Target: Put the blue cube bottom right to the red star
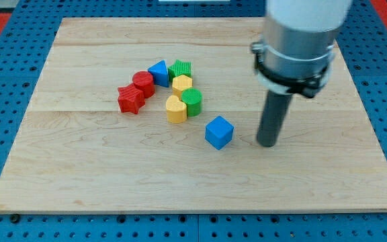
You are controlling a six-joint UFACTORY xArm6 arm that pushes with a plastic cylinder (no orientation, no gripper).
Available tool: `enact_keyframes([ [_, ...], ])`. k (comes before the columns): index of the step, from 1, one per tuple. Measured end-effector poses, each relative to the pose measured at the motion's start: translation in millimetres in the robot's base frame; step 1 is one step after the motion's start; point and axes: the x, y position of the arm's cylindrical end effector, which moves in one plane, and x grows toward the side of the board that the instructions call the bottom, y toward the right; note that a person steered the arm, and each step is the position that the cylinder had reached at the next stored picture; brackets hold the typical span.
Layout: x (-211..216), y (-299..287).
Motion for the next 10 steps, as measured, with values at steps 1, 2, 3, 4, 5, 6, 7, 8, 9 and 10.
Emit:
enact_keyframes([
  [1,-16,-1],
  [2,0,-45],
  [3,-4,-84],
  [4,-6,-109],
  [5,0,-122],
  [6,2,-146],
  [7,2,-167],
  [8,2,-146],
  [9,2,-141],
  [10,-2,-159],
])
